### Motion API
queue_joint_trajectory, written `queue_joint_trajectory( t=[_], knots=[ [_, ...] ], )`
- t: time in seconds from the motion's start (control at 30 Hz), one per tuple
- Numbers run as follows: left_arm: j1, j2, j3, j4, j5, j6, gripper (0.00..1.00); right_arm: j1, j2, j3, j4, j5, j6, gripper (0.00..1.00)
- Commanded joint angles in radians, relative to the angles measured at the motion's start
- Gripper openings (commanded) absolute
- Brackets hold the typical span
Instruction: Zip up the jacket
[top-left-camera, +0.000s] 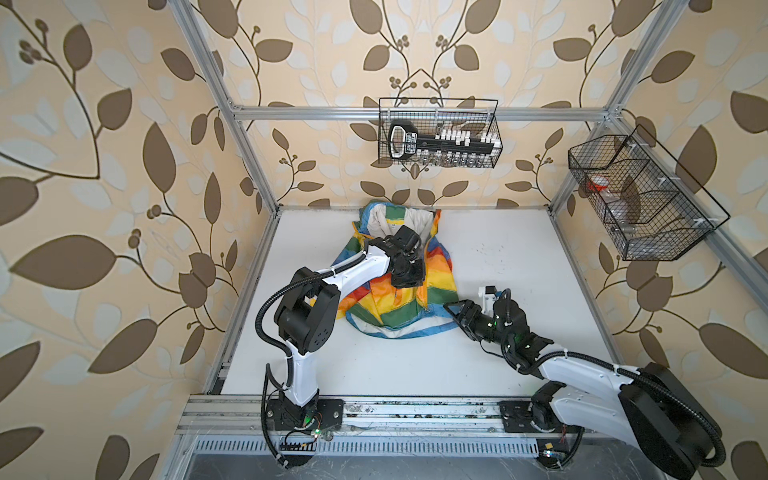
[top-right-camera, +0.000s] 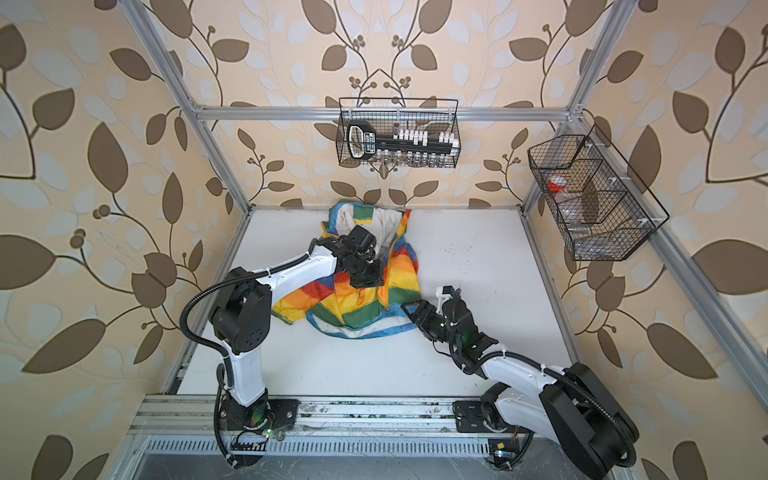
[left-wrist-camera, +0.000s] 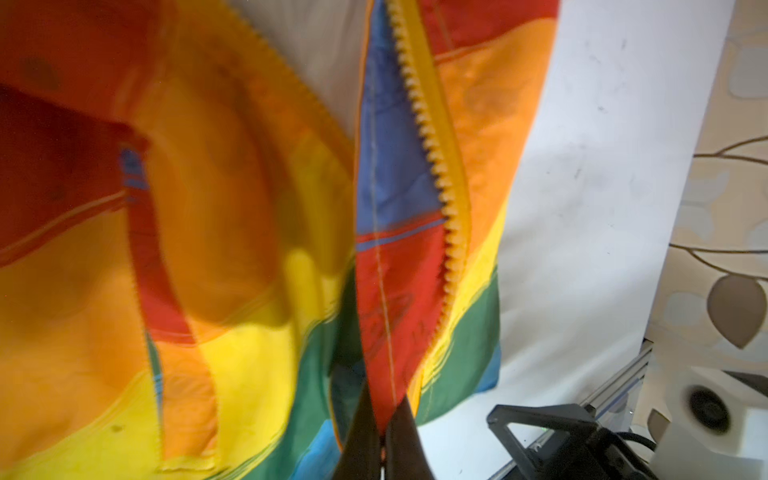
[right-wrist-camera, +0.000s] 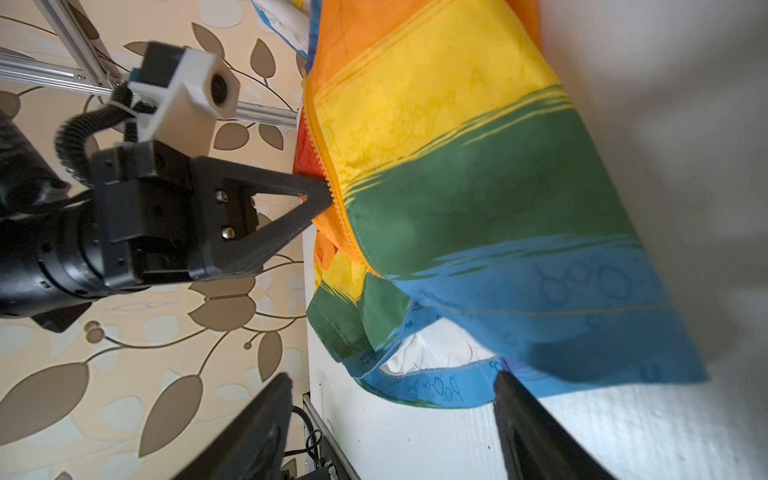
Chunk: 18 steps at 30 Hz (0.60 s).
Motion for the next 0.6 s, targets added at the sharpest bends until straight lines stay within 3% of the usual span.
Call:
queue_joint_trajectory(
  t=[0.0,0.07,0.1,0.17,0.2,0.27,0.4,0.57],
  knots=[
    [0.031,-0.075,-0.030,0.024,-0.025,0.003,0.01,0.006,0.050,0.072,0.018,0.023,-0.021,0.74],
    [0.044,-0.046,-0.045,0.048,-0.007,0.011,0.06,0.006,0.090,0.099,0.025,0.008,-0.026,0.73],
    [0.046,-0.028,-0.055,0.079,0.025,0.010,0.16,0.007,0.102,0.108,0.027,0.007,-0.028,0.73],
    [0.047,0.003,-0.085,0.167,0.107,0.002,0.47,0.008,0.120,0.124,0.029,0.007,-0.032,0.73],
    [0.047,0.012,-0.105,0.219,0.150,-0.010,0.56,0.008,0.127,0.131,0.026,0.005,-0.034,0.73],
    [0.046,0.016,-0.155,0.323,0.214,-0.035,0.65,0.009,0.127,0.137,0.022,-0.005,-0.037,0.73],
    [0.044,-0.003,-0.239,0.476,0.305,-0.066,0.70,0.003,0.076,0.132,-0.052,0.004,-0.069,0.72],
    [0.008,-0.007,-0.233,0.503,0.359,-0.060,0.71,-0.059,-0.083,0.094,-0.206,0.004,-0.138,0.72]
  ],
)
